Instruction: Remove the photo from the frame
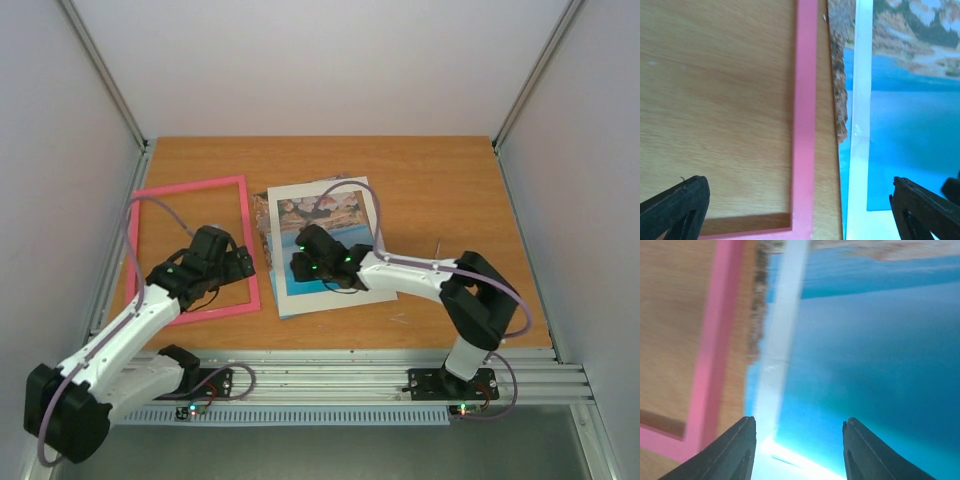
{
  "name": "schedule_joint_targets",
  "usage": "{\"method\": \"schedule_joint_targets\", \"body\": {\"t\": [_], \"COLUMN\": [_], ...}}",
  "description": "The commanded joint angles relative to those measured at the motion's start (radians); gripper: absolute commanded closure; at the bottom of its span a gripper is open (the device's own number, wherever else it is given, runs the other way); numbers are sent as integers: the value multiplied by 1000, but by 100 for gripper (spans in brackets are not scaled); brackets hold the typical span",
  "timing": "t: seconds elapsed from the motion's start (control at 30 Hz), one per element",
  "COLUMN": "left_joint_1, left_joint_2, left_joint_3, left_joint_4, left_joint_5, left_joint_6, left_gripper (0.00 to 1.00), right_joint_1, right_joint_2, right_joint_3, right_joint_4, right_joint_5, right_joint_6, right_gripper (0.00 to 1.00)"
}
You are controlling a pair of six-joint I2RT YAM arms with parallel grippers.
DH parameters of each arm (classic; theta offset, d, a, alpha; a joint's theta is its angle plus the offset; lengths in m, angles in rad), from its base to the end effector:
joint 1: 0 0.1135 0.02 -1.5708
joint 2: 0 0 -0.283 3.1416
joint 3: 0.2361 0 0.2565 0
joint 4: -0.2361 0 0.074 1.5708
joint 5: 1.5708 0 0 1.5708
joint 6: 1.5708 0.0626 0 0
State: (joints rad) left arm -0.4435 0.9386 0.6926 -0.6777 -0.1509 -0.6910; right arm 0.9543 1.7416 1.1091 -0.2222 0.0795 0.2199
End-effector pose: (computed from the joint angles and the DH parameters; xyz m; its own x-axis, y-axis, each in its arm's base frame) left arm 0.1767 -0.0735 0.2308 -0.7735 -0.3301 -0.5410 -0.1954 0.9363 -0.2918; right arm 0.2320 0.3188 0.1904 -0.5965 -0.4657 -0.6537 -0.6692 0.7383 0.0847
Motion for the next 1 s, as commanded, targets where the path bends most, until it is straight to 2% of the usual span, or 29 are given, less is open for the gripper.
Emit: {"method": "schedule_joint_targets", "body": {"t": [0.0,0.17,0.33,0.5,0.8,0.97], "left_joint_1": [-3,-51,-156,-230,-326,-358], "left_joint_2": [92,193,292,380,512,573], "left_joint_3": [19,30,82,117,185,210], "left_joint_4": [110,174,188,226,243,247], "left_joint_5": [146,217,197,210,214,210], "left_joint_6": [28,22,21,22,47,54], "left_gripper": [2,3,3,3,3,3], "right_joint_1": [-93,-219,-315,-451,-672,-761], "right_joint_2": [-122,-281,-439,-565,-651,-672], "right_joint_3": [-141,-286,-402,-517,-688,-737], "right_joint_4": [7,-23,-101,-121,-23,-23], "right_joint_5": [-57,-120,-124,-225,-456,-533], "right_joint_6": [-60,-71,-67,-52,-18,-12], "right_gripper": [51,48,45,43,40,39]}}
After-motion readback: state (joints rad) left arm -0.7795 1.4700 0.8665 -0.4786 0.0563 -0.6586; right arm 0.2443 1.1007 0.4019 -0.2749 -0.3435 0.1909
